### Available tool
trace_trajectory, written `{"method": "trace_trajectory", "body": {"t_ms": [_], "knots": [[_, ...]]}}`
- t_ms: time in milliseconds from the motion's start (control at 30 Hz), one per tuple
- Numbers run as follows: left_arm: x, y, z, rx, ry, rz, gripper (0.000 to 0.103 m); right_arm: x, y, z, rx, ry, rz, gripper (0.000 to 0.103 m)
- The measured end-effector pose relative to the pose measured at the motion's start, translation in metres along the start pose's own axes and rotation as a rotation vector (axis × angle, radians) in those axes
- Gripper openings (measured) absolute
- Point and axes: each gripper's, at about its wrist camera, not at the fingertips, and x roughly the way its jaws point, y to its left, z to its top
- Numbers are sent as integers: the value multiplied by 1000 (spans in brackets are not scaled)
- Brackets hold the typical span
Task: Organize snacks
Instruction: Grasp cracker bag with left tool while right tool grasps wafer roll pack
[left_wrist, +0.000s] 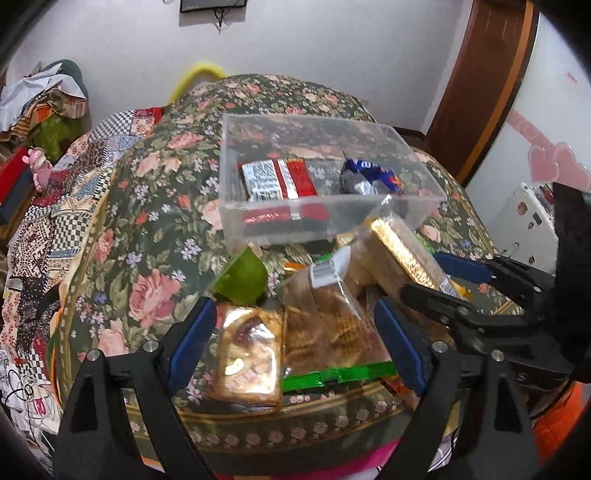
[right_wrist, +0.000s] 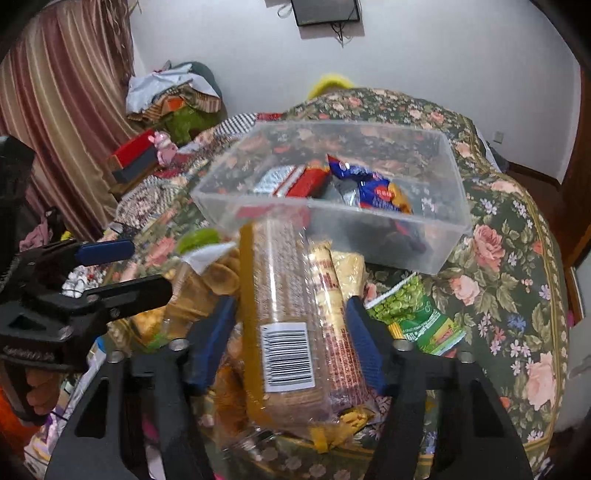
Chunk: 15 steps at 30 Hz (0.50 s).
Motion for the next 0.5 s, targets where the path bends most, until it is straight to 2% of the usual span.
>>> {"method": "trace_trajectory", "body": {"t_ms": [100, 200, 400, 467, 500], "knots": [[6, -4, -3, 9, 15, -7, 88, -1, 0, -2, -10, -14, -13, 49], [15, -7, -5, 2, 37, -19, 88, -4, -2, -3, -8, -33, -18, 33], [29, -12, -4, -15, 53, -33, 87, -10, -12, -2, 32, -40, -1, 33], [35, -12, -3, -25, 57, -42, 79, -12, -11, -1, 33, -44, -6, 33], [38, -12, -3, -28, 64, -47, 73, -13, -11, -1, 36, -46, -5, 33]]}}
